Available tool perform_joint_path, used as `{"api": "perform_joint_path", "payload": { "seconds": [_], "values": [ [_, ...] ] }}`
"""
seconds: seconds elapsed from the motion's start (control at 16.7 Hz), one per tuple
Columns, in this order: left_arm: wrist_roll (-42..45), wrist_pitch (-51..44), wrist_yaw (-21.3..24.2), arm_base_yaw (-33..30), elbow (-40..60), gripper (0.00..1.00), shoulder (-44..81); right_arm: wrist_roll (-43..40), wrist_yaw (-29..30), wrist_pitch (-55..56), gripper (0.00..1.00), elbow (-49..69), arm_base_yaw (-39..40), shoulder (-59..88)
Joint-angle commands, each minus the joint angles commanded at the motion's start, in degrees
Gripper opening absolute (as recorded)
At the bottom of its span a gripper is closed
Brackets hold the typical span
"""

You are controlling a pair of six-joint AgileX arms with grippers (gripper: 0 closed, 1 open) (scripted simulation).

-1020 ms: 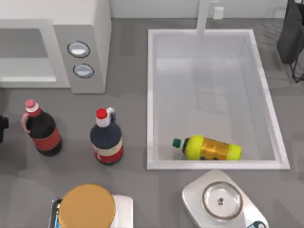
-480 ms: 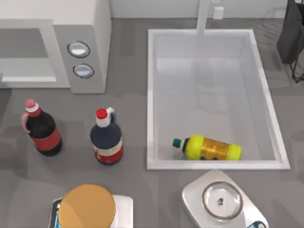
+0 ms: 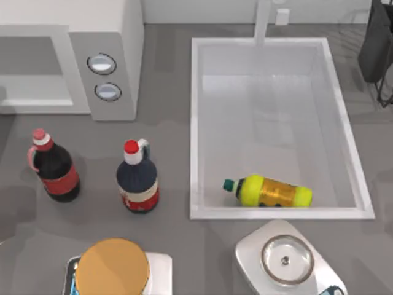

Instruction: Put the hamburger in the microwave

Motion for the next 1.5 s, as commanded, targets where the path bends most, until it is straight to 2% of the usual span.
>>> {"api": "perform_joint_path", "payload": {
  "seconds": [0.3, 0.54, 0.78, 1.2, 1.5],
  "values": [
    [0.14, 3.74, 0.78, -0.16, -0.32, 0.0, 1.68, 0.0, 0.0, 0.0, 1.0, 0.0, 0.0, 0.0],
    [0.37, 16.94, 3.18, -0.62, -0.96, 0.0, 5.82, 0.0, 0.0, 0.0, 1.0, 0.0, 0.0, 0.0],
    [0.82, 39.43, 6.31, -0.86, -3.6, 0.0, 10.78, 0.0, 0.0, 0.0, 1.0, 0.0, 0.0, 0.0],
    [1.34, 88.29, 12.15, -1.06, -17.22, 0.0, 15.16, 0.0, 0.0, 0.0, 1.0, 0.0, 0.0, 0.0],
    [1.57, 110.12, 14.1, -1.12, -28.79, 0.0, 15.11, 0.0, 0.0, 0.0, 1.0, 0.0, 0.0, 0.0]
  ]
}}
